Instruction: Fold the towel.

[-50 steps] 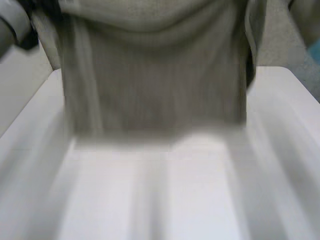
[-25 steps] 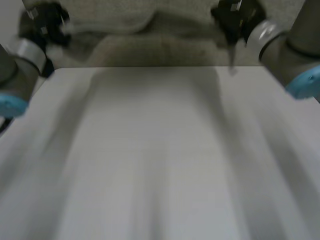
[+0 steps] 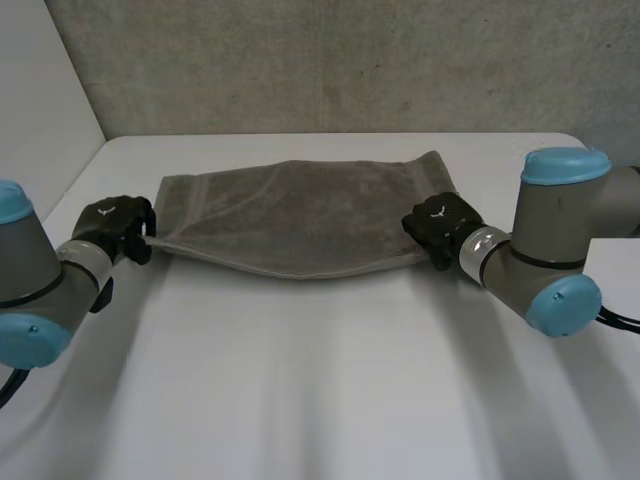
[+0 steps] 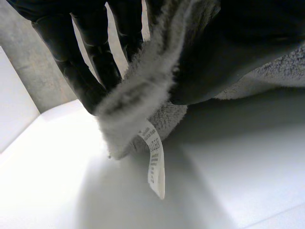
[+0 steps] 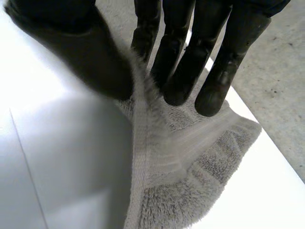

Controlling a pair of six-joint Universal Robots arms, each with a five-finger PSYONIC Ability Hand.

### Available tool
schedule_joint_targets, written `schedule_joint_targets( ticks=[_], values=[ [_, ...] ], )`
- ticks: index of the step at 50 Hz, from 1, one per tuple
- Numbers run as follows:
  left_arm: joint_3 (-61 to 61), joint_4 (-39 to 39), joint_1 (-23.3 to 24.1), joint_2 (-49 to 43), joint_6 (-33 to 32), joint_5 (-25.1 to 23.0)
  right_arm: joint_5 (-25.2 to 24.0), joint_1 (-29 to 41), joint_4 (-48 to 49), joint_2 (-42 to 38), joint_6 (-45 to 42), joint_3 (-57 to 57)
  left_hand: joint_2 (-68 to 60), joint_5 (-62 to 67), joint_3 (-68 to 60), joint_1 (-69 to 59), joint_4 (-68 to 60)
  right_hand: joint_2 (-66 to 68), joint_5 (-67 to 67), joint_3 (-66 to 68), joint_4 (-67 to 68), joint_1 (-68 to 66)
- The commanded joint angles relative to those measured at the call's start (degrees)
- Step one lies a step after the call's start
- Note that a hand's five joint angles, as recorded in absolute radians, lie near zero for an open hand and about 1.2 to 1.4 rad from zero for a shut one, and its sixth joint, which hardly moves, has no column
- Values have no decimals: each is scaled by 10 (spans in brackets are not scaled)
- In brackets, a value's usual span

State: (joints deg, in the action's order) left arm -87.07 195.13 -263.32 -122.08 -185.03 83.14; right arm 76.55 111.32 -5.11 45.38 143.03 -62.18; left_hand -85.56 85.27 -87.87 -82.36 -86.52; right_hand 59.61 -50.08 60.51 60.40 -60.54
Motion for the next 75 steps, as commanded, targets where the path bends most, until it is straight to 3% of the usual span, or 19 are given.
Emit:
schedule_joint_targets(
  ticks=[1,10,36,47,52,54,55,57,61,69,75],
  values=[
    [-13,2,-5,22,4,0,13,0,24,41,42,-55,56,-153,79,24,65,-250,254,-259,-258,259],
    [-22,2,-5,19,5,1,79,-26,101,46,53,-103,56,-153,79,24,65,-255,259,-264,-263,264],
    [-28,2,-4,19,8,1,79,-45,94,67,74,-142,56,-153,79,24,65,-484,488,-492,-491,493],
    [-29,2,-4,19,8,2,74,-47,106,25,94,-132,56,-153,79,24,65,-371,375,-380,-379,380],
    [-29,2,-4,20,8,2,75,-48,123,1,107,-119,56,-153,79,24,65,-176,180,-185,-184,185],
    [-30,2,-4,20,9,2,78,-50,133,-2,107,-111,56,-153,79,24,65,45,-41,36,37,-36],
    [-30,2,-4,20,9,2,78,-50,133,-2,107,-111,56,-153,79,24,65,46,-42,37,38,-37],
    [-30,2,-5,21,9,2,81,-51,135,3,107,-105,56,-153,79,24,65,203,-199,194,195,-194],
    [-31,1,-4,22,9,2,84,-57,130,23,106,-104,56,-153,79,24,65,204,-199,195,196,-195],
    [-52,-7,-7,64,7,-16,72,-71,97,139,88,-141,56,-153,79,24,65,204,-199,195,196,-195],
    [-89,-16,-21,117,3,-51,41,-96,-29,171,-31,-172,56,-153,79,24,65,204,-199,195,196,-195]
  ],
)
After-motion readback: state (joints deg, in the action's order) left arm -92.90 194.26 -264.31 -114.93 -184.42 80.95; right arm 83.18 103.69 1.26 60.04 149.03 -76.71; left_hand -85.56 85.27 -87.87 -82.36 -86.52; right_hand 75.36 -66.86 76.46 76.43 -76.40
